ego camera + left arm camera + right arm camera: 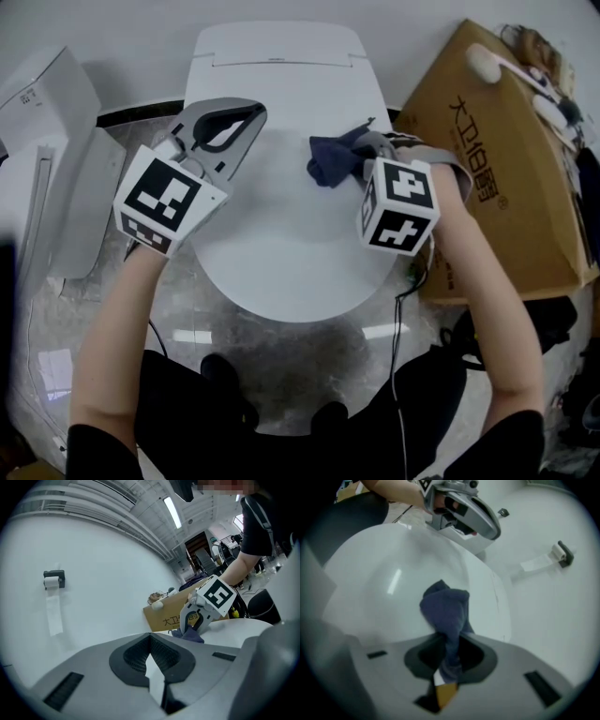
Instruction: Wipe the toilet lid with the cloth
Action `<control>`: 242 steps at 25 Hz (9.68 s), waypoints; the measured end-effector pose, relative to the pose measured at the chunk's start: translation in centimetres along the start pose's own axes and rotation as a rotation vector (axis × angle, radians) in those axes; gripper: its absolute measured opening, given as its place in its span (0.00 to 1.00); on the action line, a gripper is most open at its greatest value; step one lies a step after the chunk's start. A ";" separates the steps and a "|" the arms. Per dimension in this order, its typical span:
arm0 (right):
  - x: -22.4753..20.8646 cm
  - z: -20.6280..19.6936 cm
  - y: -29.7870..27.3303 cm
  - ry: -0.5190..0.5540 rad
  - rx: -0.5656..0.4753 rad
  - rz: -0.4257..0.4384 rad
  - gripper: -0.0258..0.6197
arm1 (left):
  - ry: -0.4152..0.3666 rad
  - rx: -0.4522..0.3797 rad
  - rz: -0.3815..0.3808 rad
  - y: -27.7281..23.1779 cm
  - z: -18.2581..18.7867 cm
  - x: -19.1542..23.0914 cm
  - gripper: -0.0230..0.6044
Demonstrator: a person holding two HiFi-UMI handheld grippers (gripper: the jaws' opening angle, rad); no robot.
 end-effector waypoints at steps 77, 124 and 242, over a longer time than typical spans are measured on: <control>-9.8 4.5 -4.8 -0.038 0.076 0.056 0.16 | 0.018 0.045 0.015 0.7 -2.6 0.9 0.06; 7.6 6.3 6.4 0.033 0.004 0.141 0.16 | 0.047 0.032 0.033 2.1 -2.1 1.0 0.06; -12.7 21.7 -7.3 0.139 0.012 0.096 0.16 | 0.072 0.145 0.197 7.8 -7.3 9.2 0.06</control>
Point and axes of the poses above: the fingertips, and each gripper's own axes: y backward along the fingers, x to its left, z out of its top, the point moved 1 cm from there along y, backward along the fingers, and after that the axes turned 12 degrees about z, right-handed, at the moved point
